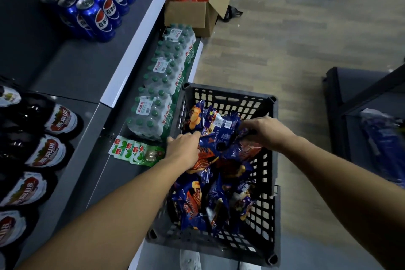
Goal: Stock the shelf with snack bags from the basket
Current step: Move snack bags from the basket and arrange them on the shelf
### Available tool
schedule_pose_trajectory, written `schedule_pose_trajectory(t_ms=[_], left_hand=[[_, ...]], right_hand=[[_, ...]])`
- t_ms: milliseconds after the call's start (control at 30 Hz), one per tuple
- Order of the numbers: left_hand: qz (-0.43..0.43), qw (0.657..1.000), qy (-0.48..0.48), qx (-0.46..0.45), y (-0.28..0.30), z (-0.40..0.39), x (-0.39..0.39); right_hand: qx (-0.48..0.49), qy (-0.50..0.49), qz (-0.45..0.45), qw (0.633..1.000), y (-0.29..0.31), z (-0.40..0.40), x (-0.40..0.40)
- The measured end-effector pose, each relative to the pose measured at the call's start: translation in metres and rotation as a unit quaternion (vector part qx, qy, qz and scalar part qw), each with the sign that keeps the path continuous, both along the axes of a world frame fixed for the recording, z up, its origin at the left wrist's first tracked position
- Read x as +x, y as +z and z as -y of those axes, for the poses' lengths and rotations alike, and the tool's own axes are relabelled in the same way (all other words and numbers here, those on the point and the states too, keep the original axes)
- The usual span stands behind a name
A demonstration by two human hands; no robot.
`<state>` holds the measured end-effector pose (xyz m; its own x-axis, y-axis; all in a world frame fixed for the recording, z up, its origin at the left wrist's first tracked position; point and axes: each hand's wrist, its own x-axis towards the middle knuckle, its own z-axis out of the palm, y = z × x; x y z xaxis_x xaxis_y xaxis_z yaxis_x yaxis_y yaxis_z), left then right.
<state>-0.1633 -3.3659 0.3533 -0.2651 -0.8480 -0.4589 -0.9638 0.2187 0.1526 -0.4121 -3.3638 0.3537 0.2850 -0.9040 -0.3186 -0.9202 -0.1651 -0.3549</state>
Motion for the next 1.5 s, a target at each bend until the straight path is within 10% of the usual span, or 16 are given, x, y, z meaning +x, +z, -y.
schedule_pose_trajectory(t_ms=[533, 867, 1500], left_hand=[[-0.051, 0.998, -0.006, 0.018, 0.137, -0.010, -0.005], [-0.156, 0.987, -0.020, 0.029, 0.248, -0.026, 0.014], [-0.198, 0.933, 0.282, -0.106, 0.375, -0.213, 0.169]], right_hand=[[0.071, -0.097, 0.059, 0.991, 0.134, -0.050, -0.005], [-0.076, -0.120, 0.001, 0.990, 0.222, -0.072, 0.035], [-0.242, 0.230, 0.070, 0.940, 0.348, -0.111, 0.208]])
